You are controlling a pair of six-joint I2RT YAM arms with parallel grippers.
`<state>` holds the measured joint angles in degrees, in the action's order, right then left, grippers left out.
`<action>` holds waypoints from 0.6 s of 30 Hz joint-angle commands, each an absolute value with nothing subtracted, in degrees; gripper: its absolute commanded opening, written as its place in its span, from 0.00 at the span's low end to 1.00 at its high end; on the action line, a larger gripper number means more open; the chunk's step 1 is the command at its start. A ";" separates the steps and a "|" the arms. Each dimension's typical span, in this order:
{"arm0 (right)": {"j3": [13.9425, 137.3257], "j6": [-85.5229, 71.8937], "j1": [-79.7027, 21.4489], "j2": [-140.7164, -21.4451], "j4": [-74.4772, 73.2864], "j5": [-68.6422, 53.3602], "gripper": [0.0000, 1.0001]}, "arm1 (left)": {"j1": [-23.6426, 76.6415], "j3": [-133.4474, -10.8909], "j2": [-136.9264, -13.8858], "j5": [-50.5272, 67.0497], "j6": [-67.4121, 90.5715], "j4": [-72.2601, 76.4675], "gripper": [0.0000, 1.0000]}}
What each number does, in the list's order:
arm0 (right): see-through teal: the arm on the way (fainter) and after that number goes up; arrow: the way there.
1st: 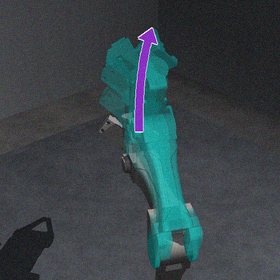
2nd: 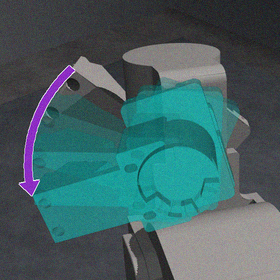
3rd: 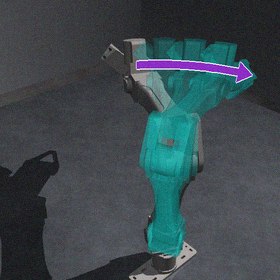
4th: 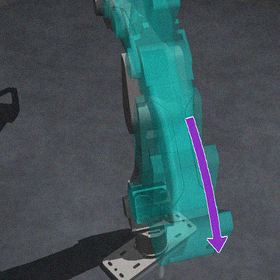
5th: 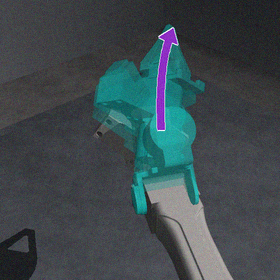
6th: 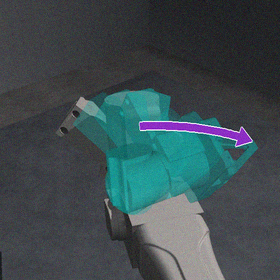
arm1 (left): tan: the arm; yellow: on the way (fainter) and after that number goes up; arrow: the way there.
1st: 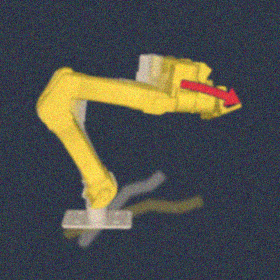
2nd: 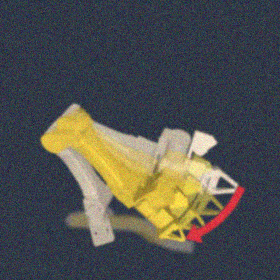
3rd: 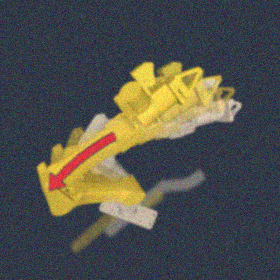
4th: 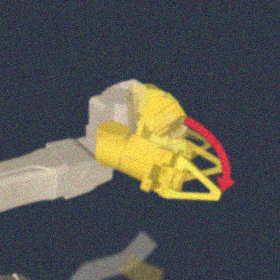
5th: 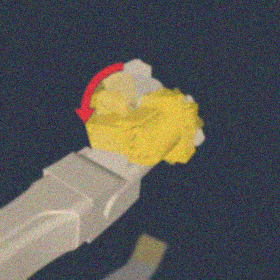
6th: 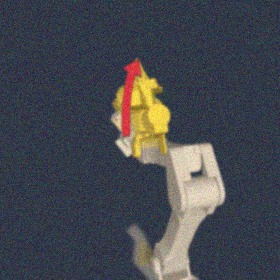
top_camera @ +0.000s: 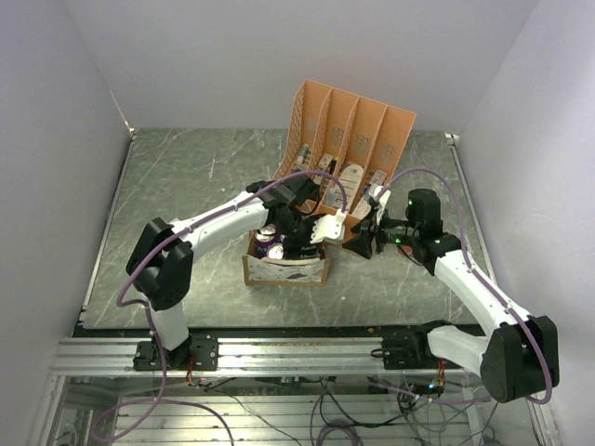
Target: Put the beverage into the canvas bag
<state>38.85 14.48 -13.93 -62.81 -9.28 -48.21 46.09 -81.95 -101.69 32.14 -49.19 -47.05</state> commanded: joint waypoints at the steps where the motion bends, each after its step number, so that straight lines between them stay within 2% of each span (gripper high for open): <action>1: 38.44 15.56 -13.54 -61.70 -8.56 -48.42 0.57 | 47.58 -81.15 -100.63 33.46 -50.08 -43.71 0.15; 9: 38.85 17.61 -13.22 -60.85 -10.25 -48.72 0.58 | 48.20 -81.79 -103.44 30.55 -48.00 -44.92 0.34; 18: 39.01 19.09 -12.38 -60.34 -11.09 -48.49 0.59 | 48.76 -80.48 -103.01 28.15 -46.65 -43.38 0.49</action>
<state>38.83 17.30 -13.02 -61.52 -10.50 -48.23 47.79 -80.20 -102.98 28.71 -48.36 -44.97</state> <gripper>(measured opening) 0.589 0.745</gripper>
